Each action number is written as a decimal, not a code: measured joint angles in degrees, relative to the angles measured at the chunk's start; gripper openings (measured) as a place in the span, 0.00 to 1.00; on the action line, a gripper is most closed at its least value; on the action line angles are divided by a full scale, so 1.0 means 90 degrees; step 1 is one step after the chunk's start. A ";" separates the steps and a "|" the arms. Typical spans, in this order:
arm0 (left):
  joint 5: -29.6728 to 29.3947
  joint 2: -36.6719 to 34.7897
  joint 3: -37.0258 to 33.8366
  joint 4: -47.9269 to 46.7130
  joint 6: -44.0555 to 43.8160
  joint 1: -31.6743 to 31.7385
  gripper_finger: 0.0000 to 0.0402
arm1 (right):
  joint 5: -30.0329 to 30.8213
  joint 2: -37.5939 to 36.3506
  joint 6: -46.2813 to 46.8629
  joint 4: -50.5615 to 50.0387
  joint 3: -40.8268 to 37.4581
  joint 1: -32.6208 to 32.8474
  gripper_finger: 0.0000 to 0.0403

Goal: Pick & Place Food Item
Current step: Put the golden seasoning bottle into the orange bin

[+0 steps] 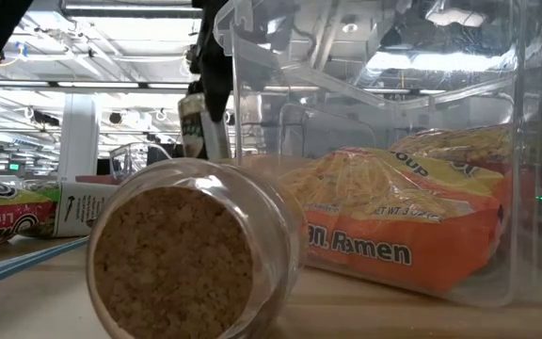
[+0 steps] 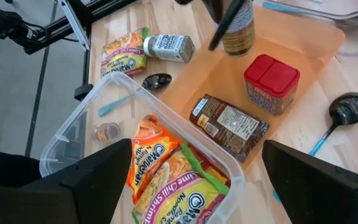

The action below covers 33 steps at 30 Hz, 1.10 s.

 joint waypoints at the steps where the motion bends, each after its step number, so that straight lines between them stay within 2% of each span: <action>1: 0.0004 0.0060 0.0000 -0.0022 -0.0005 -0.0011 0.66 | 0.0011 0.0000 0.0000 -0.0006 0.0000 0.0000 0.88; 29: -0.0288 0.0274 -0.0005 0.0535 -0.0041 -0.0040 0.66 | 0.0136 0.0002 -0.0214 -0.0025 0.0000 0.0010 0.88; 33: -0.0640 0.0274 -0.0005 0.0641 -0.0034 -0.0040 0.66 | 0.0136 0.0002 -0.0214 -0.0025 -0.0002 0.0010 0.88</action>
